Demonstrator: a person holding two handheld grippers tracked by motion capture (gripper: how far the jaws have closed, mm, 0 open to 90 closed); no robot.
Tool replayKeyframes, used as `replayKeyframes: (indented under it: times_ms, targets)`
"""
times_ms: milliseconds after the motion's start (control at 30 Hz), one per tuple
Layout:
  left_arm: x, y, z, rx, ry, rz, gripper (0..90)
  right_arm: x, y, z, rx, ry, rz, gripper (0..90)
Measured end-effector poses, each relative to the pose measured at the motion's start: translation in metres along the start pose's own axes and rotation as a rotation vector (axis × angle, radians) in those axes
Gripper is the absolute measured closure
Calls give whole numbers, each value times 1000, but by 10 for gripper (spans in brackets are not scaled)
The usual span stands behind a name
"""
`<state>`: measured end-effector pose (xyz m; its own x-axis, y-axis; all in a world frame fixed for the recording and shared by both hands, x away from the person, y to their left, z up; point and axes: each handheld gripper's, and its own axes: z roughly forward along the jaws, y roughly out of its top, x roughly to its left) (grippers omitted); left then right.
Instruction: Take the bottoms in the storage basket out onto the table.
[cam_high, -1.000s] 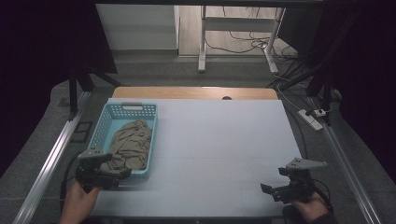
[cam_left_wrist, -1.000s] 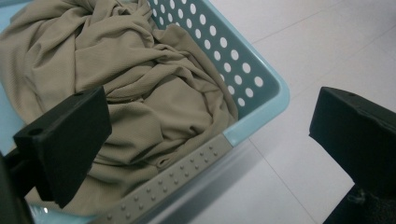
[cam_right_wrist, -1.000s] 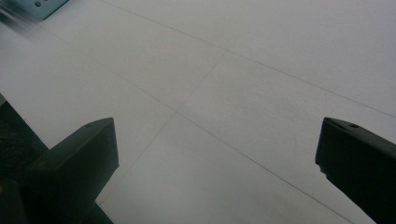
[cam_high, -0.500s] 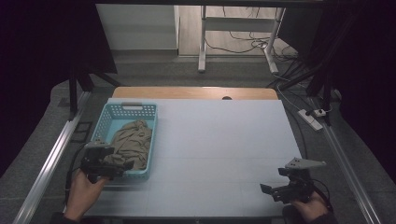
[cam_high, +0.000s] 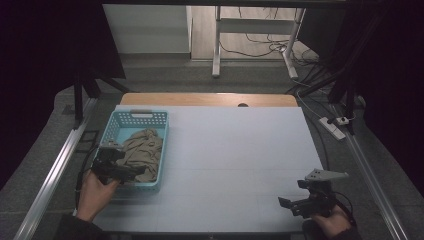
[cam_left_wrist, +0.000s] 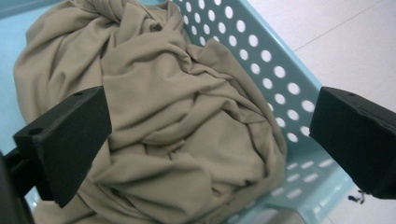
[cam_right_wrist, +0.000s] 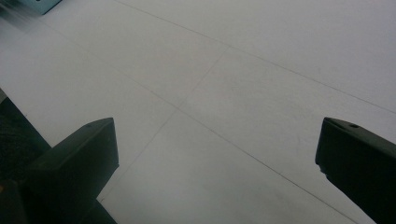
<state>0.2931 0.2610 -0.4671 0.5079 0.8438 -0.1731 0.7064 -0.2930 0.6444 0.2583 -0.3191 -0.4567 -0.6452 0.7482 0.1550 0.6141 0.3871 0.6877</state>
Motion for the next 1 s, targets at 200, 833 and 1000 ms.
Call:
replayKeyframes:
  times_ms: [200,833,1000]
  targets:
    - [6,4,3,8,-7,-10,2,0,0,1,2,3,-1,0]
    - [20,33,26,63,36,45,1,1,0,1,13,2,-12,0]
    - [28,38,38,115,46,52,0,1,1,1,15,2,-15,0]
